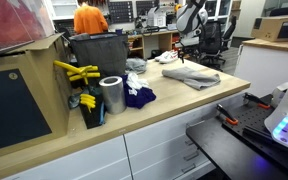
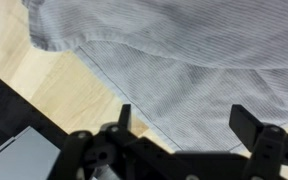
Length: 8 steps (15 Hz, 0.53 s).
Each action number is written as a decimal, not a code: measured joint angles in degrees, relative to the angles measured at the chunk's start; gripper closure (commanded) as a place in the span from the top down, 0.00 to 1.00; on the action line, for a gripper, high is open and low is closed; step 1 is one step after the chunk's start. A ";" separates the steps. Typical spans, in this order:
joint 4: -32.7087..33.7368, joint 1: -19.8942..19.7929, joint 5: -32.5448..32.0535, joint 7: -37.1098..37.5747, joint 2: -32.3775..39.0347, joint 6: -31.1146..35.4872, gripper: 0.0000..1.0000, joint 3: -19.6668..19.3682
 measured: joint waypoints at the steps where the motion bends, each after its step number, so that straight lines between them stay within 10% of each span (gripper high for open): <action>1: 1.37 0.00 2.05 0.01 0.59 0.00 1.00 0.01; 8: 10.17 1.21 13.07 5.68 8.48 -0.28 1.00 0.98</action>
